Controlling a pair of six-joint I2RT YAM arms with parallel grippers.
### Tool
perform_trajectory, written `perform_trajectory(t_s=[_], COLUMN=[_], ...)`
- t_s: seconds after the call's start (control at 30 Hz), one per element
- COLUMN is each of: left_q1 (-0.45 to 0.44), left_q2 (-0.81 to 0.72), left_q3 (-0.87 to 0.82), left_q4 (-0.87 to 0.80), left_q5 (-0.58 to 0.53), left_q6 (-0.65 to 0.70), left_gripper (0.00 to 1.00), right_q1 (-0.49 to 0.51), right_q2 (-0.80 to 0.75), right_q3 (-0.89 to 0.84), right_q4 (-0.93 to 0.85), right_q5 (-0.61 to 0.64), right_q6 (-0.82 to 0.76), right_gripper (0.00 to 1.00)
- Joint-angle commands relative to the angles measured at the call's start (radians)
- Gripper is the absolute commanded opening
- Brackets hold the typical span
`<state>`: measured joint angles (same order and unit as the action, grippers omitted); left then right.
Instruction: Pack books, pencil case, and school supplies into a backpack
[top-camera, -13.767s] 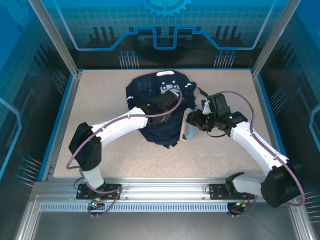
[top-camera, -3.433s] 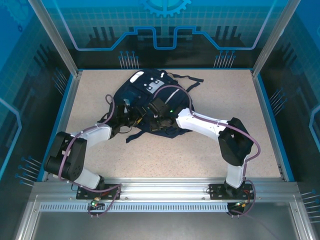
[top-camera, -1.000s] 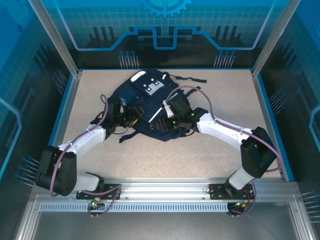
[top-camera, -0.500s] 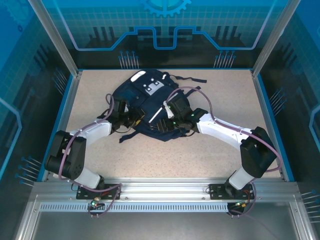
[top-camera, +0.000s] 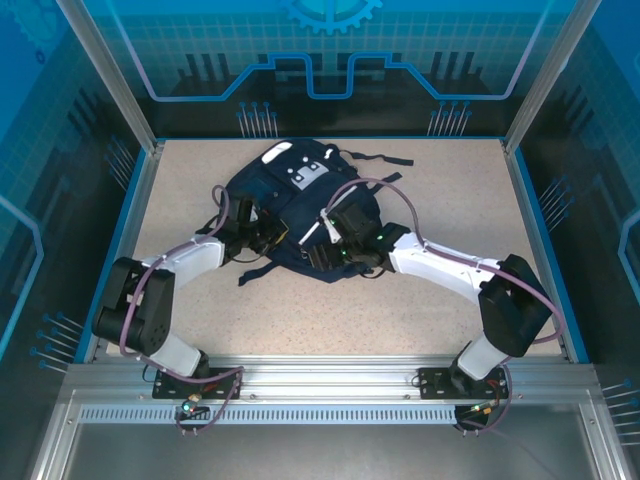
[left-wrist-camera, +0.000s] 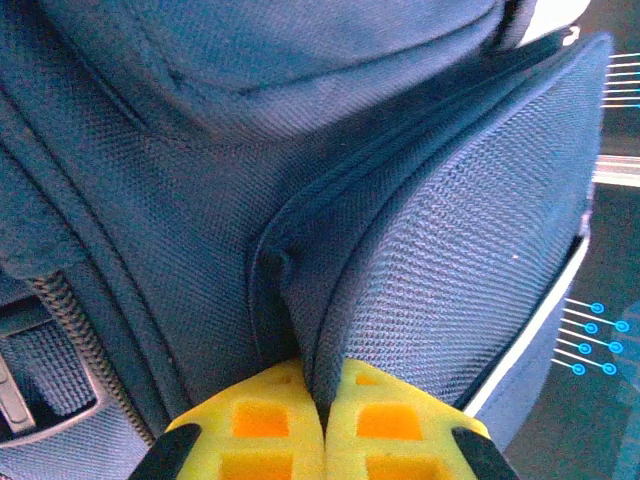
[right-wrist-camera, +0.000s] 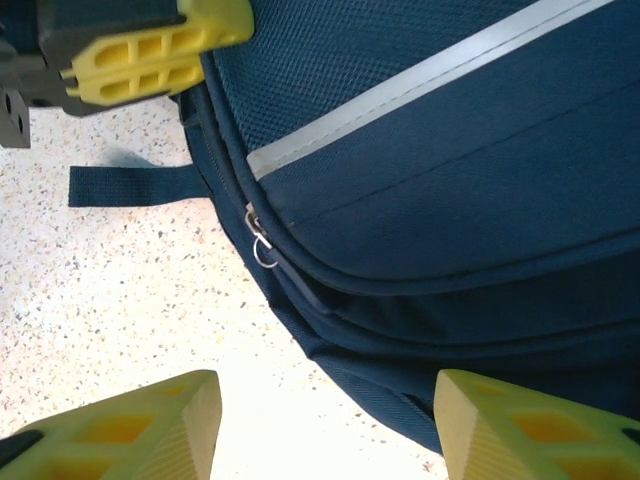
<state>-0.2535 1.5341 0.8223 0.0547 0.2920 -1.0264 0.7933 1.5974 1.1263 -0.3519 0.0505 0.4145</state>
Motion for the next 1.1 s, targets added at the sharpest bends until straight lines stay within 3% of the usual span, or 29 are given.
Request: perform_trajectory(t_s=[0.0, 0.33, 0.67, 0.9, 1.07], left_q1=[-0.006, -0.007, -0.018, -0.024, -0.027], left_q2=[-0.090, -0.164, -0.149, -0.140, -0.137], left_q3=[0.026, 0.022, 0.012, 0.008, 0.000], left_q4=[0.009, 0.022, 0.060, 0.078, 0.090], left_q5=[0.038, 0.065, 0.087, 0.090, 0.092], left_q6=[0.003, -0.038, -0.064, -0.075, -0.081], left_gripper=[0.00, 0.00, 0.00, 0.00, 0.00], right_q1=[0.023, 0.026, 0.027, 0.043, 0.044], right_q2=[-0.022, -0.008, 0.083, 0.117, 0.126], right_q3=[-0.033, -0.048, -0.002, -0.005, -0.006], right_q4=[0.059, 0.174, 0.275, 0.328, 0.389], right_q5=[0.023, -0.036, -0.083, -0.042, -0.059], right_q6=[-0.010, 0.042, 0.116, 0.164, 0.169], right_gripper=[0.61, 0.67, 0.52, 0.46, 0.31])
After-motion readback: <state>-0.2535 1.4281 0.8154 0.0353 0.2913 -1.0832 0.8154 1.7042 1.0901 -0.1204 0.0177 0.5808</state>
